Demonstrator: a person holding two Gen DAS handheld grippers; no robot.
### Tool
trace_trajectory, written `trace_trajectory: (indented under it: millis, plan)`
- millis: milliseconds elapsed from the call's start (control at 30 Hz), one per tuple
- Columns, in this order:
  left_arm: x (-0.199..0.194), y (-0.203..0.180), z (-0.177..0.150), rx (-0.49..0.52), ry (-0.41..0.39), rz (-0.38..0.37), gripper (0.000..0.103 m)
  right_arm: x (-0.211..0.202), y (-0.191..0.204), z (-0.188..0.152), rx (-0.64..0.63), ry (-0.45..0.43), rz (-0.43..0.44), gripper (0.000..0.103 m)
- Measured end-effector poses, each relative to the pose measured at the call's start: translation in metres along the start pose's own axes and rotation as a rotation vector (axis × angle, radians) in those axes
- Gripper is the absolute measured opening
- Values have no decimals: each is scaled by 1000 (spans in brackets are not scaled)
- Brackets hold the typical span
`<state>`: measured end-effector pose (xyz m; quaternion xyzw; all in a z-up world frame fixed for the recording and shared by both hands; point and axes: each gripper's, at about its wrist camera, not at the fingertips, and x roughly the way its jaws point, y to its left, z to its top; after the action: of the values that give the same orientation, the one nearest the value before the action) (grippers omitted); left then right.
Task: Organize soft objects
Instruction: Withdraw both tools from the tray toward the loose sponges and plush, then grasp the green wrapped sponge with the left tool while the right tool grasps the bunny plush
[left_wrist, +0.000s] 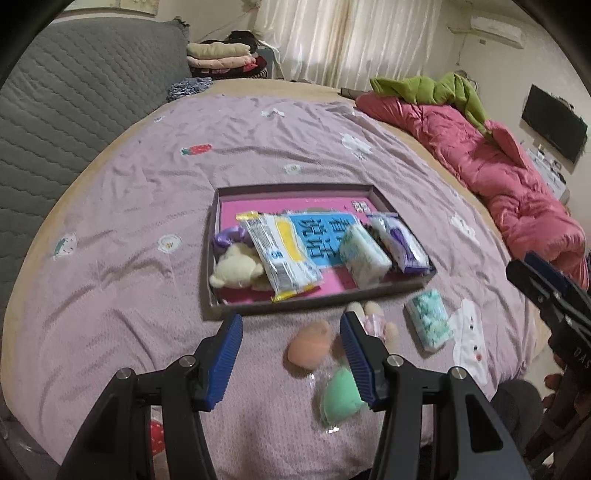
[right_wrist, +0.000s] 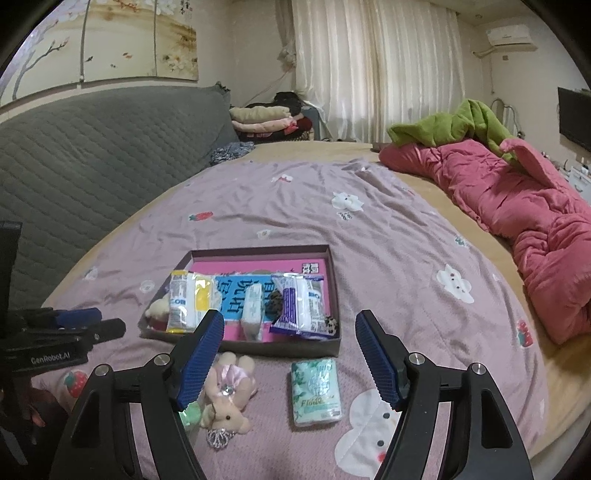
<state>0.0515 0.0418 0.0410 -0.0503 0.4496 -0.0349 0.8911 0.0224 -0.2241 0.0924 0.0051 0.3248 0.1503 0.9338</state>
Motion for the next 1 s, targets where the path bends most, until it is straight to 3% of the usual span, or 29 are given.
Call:
trace_trajectory:
  millis: [567, 1000]
  plan:
    - [10, -18, -38, 55, 90, -33, 55, 4, 9, -23, -19, 66, 57, 75]
    - [27, -28, -63, 71, 171, -149, 55, 12, 19, -41, -50, 119, 78, 75]
